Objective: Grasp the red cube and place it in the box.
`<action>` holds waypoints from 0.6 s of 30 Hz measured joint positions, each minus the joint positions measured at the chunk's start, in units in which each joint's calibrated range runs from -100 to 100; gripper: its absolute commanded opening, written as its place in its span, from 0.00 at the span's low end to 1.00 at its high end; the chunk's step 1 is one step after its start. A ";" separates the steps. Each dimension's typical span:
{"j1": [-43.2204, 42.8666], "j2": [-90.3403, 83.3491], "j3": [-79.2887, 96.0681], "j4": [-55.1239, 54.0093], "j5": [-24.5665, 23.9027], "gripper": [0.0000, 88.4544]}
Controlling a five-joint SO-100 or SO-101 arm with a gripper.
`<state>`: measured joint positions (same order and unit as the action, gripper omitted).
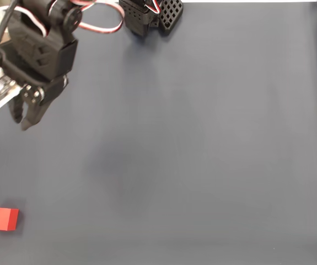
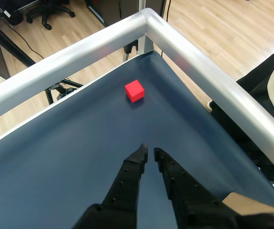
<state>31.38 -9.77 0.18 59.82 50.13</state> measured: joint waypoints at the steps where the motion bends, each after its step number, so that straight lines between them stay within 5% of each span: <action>1: 0.30 1.39 -1.27 0.24 0.00 0.03; 18: 5.04 18.50 -18.35 3.42 -0.73 0.08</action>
<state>36.42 8.73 -18.17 63.25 49.40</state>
